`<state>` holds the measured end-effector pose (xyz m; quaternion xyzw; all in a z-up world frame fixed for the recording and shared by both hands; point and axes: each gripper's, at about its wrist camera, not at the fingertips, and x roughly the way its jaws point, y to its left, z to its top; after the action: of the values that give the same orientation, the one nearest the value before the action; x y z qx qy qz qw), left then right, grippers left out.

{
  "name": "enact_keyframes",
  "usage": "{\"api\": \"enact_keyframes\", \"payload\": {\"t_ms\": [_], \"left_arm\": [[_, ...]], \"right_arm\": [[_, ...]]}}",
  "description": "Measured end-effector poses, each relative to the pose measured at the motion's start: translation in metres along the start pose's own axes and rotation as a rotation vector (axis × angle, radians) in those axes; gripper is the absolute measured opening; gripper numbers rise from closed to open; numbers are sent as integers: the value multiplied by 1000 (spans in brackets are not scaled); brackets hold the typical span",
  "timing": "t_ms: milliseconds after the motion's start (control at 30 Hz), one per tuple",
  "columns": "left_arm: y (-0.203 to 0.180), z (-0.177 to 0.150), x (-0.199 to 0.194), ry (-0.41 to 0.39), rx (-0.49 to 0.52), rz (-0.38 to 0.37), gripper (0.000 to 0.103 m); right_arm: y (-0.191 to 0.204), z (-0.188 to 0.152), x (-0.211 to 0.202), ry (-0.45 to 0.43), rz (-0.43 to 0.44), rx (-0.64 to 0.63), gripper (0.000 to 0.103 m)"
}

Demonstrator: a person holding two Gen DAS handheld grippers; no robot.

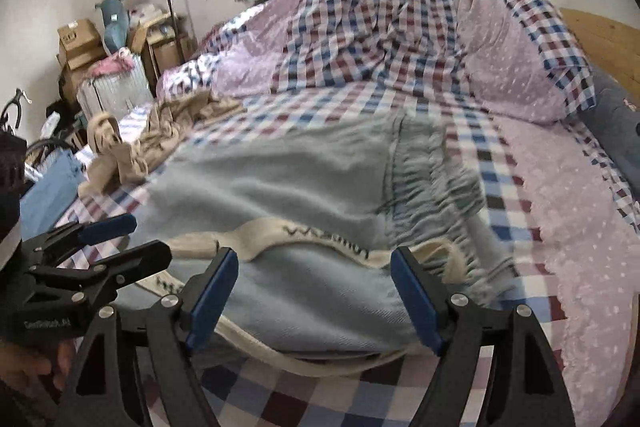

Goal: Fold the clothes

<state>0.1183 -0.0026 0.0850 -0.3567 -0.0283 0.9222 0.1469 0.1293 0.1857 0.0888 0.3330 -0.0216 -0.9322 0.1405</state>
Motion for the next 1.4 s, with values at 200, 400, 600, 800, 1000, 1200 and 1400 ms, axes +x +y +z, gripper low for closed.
{"api": "enact_keyframes", "payload": {"t_ms": [200, 400, 600, 800, 1000, 1200, 1400], "left_arm": [[37, 14, -8, -32, -78, 91, 88], [73, 10, -4, 6, -97, 165, 88], [95, -2, -6, 17, -50, 229, 88], [110, -3, -3, 44, -135, 166, 88], [121, -10, 7, 143, -278, -97, 88], [120, -13, 22, 212, -392, -348, 88], [119, -6, 46, 292, -503, -470, 88]], "right_arm": [[-3, 4, -4, -2, -48, 62, 84], [-12, -1, -6, 19, -127, 104, 86], [-36, -15, -15, 27, -223, 116, 86], [-73, -16, -17, 33, -213, 237, 86], [-107, 3, -7, 73, 54, 224, 86], [-150, -7, -7, 79, 146, 418, 86], [-153, -7, -4, 98, 189, 408, 86]]}}
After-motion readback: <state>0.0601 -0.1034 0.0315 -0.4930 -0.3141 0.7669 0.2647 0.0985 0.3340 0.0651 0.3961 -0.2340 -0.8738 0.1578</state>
